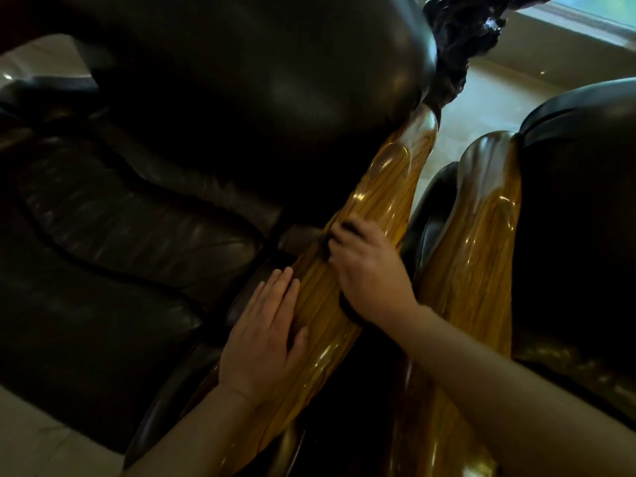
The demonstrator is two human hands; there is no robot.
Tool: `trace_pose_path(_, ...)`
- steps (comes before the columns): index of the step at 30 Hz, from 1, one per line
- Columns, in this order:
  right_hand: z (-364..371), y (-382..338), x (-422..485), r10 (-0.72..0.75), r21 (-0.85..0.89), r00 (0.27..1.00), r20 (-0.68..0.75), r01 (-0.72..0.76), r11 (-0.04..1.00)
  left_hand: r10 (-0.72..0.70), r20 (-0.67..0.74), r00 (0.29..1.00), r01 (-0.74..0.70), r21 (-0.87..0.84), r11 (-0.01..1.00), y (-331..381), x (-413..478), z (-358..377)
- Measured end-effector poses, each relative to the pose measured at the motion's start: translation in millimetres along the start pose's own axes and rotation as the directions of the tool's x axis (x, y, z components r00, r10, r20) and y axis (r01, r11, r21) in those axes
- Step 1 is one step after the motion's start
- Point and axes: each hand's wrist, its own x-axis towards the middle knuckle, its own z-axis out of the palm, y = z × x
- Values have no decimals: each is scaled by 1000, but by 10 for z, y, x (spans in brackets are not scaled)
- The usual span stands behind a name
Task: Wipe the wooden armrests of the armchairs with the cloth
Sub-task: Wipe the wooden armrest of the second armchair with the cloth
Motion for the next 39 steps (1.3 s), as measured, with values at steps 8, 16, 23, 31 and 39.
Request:
trace_pose_path(8, -140, 891, 1089, 437, -85, 898, 51, -432, 898, -27, -10, 1000, 27, -16, 1000, 53, -7, -35)
trace_pose_path(16, -1, 91, 454, 25, -123, 998, 57, -17, 992, -23, -5, 1000, 23, -9, 1000, 23, 6, -23)
trace_pose_path(23, -293, 202, 602, 289, 473, 928, -235, -150, 868, -35, -31, 999, 35, -5, 999, 11, -9, 10)
trace_pose_path(31, -159, 387, 446, -3, -6, 998, 65, 3, 1000, -24, -4, 1000, 24, 21, 999, 41, 9, -20)
trace_pose_path(39, -199, 1064, 1222, 362, -86, 930, 62, -357, 930, 31, -16, 999, -31, 35, 999, 3, 1, 46)
